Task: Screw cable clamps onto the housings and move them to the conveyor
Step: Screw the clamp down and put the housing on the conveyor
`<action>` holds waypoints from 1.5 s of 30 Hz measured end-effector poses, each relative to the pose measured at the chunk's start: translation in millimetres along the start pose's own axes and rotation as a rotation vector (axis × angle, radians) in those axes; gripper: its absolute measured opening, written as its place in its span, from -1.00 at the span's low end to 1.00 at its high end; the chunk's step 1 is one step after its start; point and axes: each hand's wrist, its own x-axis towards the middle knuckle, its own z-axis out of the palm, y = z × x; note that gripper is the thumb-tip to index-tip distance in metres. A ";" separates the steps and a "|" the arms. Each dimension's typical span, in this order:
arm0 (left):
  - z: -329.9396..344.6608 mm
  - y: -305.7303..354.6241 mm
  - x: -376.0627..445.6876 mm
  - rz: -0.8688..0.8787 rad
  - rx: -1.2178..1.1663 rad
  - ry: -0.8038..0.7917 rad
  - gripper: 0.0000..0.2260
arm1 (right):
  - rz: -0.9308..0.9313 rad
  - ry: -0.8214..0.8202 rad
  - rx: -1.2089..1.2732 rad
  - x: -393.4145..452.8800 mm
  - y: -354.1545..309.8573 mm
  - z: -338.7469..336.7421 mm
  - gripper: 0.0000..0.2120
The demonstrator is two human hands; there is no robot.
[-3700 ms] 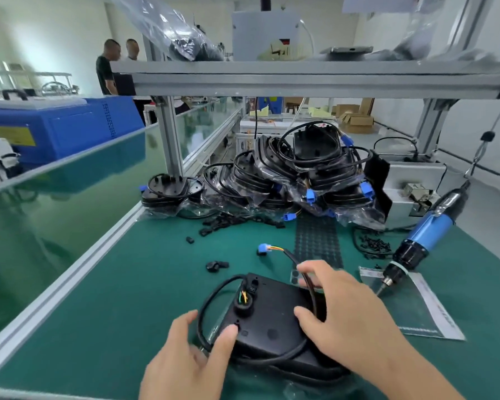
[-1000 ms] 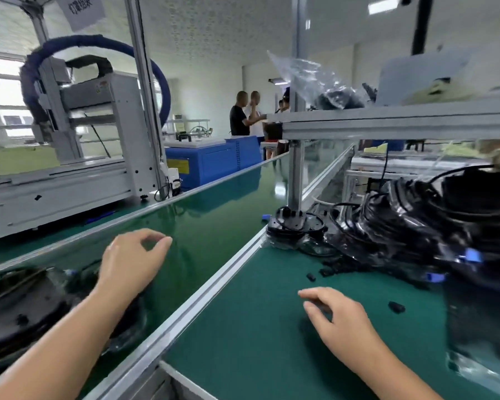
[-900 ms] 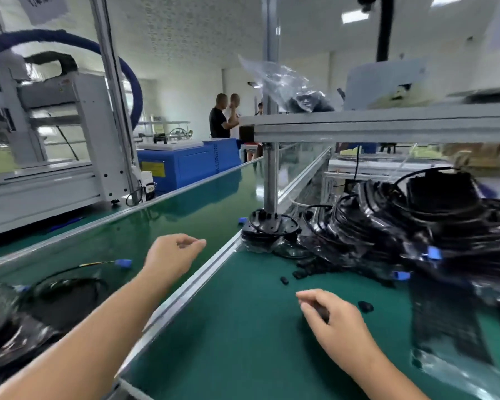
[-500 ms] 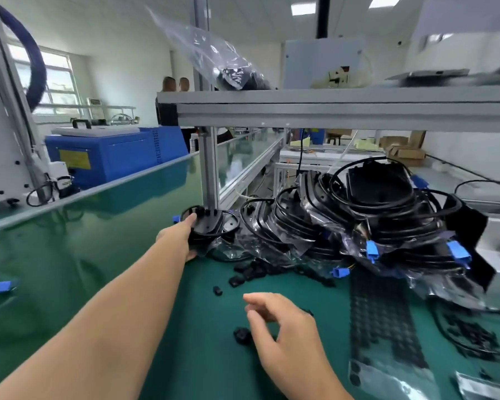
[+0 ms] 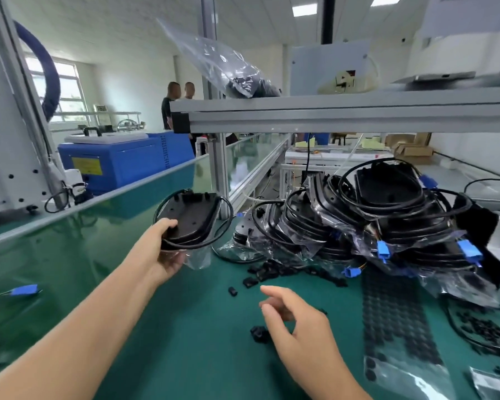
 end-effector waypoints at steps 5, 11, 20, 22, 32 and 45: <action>-38.4 -29.9 -107.2 -0.033 0.042 -0.139 -0.84 | 0.402 -0.133 0.622 7.5 -32.4 -3.3 -0.57; -42.3 -92.2 -180.5 0.003 0.220 -0.385 -0.54 | 0.412 -0.077 0.576 0.4 -55.3 -12.9 -0.64; -0.9 -90.4 -116.9 -0.453 0.136 -0.611 -0.16 | 0.382 -0.116 0.427 -67.1 -34.5 -73.2 -0.69; 20.4 -88.4 -108.7 -0.407 0.214 -0.598 -0.32 | 0.381 -0.169 0.374 -75.4 -35.9 -79.7 -0.59; 84.8 -62.3 -87.0 -0.366 0.044 -0.578 -0.73 | 0.405 -0.167 0.247 -90.5 -30.7 -104.4 -0.44; 73.4 -24.7 -167.0 0.313 0.237 -0.903 -0.66 | 0.618 0.074 -0.145 -98.9 -23.0 -104.7 -0.67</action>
